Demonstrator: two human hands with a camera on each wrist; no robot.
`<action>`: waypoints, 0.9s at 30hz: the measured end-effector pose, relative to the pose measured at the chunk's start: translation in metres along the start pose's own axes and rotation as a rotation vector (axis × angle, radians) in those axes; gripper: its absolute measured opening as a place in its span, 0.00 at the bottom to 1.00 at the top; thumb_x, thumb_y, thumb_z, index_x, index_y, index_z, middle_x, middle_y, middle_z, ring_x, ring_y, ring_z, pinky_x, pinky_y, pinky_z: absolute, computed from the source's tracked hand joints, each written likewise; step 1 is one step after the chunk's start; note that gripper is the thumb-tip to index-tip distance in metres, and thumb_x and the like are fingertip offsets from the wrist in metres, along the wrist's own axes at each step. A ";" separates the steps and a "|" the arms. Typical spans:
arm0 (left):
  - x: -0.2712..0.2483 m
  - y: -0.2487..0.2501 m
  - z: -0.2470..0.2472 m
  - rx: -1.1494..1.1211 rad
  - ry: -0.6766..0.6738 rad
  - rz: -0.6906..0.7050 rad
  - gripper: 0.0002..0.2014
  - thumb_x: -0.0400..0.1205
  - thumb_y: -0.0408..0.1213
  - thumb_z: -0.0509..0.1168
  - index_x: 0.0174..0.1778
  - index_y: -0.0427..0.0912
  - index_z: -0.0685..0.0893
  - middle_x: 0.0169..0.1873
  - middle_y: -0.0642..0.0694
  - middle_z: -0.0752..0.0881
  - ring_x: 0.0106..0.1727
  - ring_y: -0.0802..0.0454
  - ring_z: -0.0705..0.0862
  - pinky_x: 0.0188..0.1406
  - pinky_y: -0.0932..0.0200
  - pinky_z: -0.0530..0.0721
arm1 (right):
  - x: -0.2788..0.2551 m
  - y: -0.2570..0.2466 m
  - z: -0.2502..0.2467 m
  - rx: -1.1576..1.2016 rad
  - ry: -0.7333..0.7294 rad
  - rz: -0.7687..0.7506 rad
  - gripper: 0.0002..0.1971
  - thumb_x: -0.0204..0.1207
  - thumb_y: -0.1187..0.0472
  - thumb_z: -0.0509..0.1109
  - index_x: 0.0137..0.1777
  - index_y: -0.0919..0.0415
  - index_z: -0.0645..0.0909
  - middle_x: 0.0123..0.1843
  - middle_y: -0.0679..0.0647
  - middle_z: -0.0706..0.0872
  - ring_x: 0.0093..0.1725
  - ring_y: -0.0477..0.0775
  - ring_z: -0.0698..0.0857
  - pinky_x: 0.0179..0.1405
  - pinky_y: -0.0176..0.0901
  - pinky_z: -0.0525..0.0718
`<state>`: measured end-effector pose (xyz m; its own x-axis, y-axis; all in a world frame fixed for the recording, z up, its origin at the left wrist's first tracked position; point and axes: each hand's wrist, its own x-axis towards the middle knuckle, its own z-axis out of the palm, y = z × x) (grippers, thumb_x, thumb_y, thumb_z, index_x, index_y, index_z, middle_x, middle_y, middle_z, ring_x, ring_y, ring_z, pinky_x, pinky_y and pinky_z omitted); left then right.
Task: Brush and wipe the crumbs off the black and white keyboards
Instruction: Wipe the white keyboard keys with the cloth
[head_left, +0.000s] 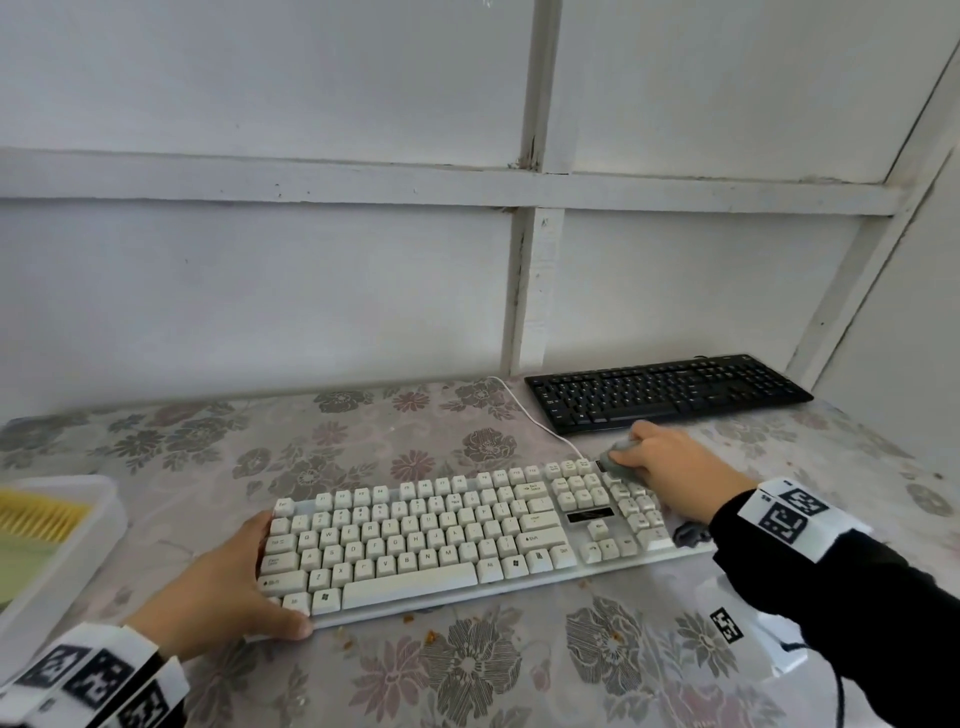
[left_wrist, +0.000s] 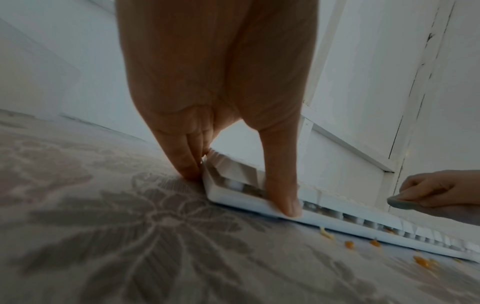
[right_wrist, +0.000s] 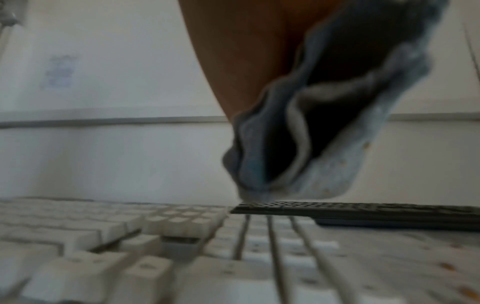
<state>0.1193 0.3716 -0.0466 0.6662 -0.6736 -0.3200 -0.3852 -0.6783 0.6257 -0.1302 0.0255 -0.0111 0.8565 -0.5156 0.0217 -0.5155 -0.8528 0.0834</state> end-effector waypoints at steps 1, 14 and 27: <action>0.000 0.001 0.000 0.004 0.001 -0.003 0.59 0.55 0.44 0.84 0.79 0.51 0.55 0.55 0.57 0.74 0.56 0.56 0.75 0.64 0.58 0.72 | 0.000 -0.006 0.003 0.023 -0.024 -0.026 0.16 0.84 0.48 0.57 0.59 0.51 0.84 0.49 0.49 0.75 0.45 0.49 0.77 0.36 0.31 0.64; 0.000 0.000 -0.001 0.044 -0.023 -0.005 0.65 0.52 0.50 0.84 0.80 0.52 0.51 0.64 0.57 0.75 0.59 0.57 0.75 0.66 0.59 0.73 | 0.000 0.019 0.008 -0.016 -0.044 0.231 0.18 0.84 0.46 0.55 0.44 0.52 0.83 0.41 0.49 0.71 0.44 0.54 0.81 0.43 0.42 0.78; 0.001 -0.002 -0.003 0.012 -0.021 0.028 0.60 0.53 0.46 0.84 0.78 0.52 0.56 0.62 0.57 0.78 0.60 0.57 0.77 0.64 0.59 0.75 | 0.032 -0.227 -0.038 0.358 -0.206 -0.411 0.20 0.84 0.50 0.59 0.46 0.65 0.85 0.49 0.54 0.73 0.42 0.56 0.81 0.46 0.44 0.78</action>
<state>0.1225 0.3732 -0.0460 0.6416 -0.6984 -0.3172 -0.4115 -0.6624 0.6260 0.0153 0.2056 0.0089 0.9841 -0.1112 -0.1384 -0.1486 -0.9426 -0.2991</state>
